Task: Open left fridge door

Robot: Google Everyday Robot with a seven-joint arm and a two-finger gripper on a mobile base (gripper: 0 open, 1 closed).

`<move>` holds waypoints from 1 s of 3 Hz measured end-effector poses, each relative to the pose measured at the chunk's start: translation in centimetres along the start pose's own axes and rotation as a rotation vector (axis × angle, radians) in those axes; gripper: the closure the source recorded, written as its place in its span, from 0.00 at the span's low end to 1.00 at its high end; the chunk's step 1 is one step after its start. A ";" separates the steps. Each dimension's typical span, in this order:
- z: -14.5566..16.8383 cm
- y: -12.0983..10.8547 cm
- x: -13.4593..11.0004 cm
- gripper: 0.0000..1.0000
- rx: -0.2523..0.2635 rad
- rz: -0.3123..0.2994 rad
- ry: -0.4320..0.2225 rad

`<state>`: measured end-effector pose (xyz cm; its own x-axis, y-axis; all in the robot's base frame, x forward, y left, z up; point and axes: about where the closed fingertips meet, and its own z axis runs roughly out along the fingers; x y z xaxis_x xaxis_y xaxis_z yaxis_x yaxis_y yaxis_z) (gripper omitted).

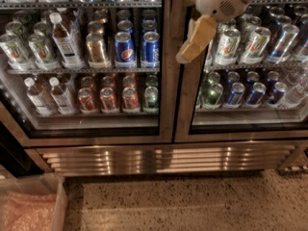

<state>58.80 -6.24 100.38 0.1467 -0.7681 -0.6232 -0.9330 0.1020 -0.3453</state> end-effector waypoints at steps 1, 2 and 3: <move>0.0 -0.1 0.0 0.00 0.000 0.000 0.000; 0.9 -1.2 -1.7 0.00 0.010 0.009 -0.129; 0.7 -1.0 -1.6 0.00 0.010 0.009 -0.129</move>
Offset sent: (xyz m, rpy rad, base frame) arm 0.0229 0.0434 0.0388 0.3800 -0.0770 0.0967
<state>59.71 -4.68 101.18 0.1803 -0.6796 -0.7111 -0.9312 0.1149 -0.3459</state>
